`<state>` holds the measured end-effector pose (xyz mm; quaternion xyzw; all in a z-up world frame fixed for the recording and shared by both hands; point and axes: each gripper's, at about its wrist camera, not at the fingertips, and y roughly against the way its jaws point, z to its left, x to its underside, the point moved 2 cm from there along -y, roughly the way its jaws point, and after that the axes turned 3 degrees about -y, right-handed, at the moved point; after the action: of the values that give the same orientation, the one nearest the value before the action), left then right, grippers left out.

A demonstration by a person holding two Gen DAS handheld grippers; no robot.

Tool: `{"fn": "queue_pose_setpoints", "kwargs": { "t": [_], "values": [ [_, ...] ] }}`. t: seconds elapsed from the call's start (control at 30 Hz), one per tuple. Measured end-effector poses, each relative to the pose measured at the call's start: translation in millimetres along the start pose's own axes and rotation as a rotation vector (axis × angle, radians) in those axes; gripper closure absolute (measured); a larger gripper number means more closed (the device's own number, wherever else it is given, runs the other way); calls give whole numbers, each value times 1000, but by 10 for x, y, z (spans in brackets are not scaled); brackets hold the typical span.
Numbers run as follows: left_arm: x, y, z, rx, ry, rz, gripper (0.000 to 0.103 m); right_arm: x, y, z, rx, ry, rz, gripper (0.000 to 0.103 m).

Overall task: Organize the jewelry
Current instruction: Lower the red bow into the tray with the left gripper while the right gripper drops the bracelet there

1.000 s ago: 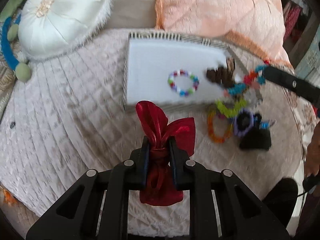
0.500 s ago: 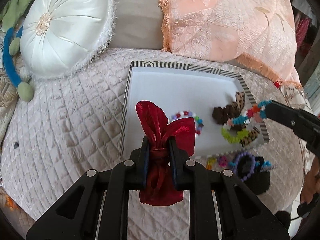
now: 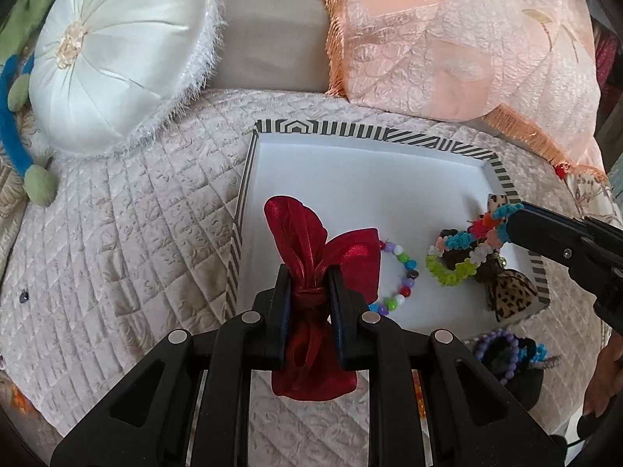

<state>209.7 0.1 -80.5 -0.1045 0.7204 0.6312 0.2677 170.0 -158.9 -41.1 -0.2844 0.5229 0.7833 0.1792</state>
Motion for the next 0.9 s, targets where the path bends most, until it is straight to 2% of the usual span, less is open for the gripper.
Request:
{"fn": "queue_pose_setpoints", "kwargs": {
  "t": [0.37, 0.43, 0.57, 0.7, 0.8, 0.87, 0.9],
  "values": [
    [-3, -372, 124, -31, 55, 53, 87, -249, -520, -167, 24, -3, 54, 92],
    [7, -418, 147, -36, 55, 63, 87, -260, -601, -232, 51, -9, 69, 92],
    [31, -494, 183, -43, 63, 76, 86, -246, -738, -508, 169, -24, 89, 92],
    [39, -561, 191, -37, 77, 83, 86, -213, -792, -776, 219, -68, 106, 92],
    [52, -580, 195, -28, 93, 85, 78, -189, -812, -921, 240, -89, 106, 92],
    [56, -583, 195, -28, 99, 83, 61, -177, -829, -1008, 244, -120, 114, 92],
    [58, -580, 195, -21, 102, 80, 59, -180, -845, -1043, 246, -135, 122, 90]
  ]
}}
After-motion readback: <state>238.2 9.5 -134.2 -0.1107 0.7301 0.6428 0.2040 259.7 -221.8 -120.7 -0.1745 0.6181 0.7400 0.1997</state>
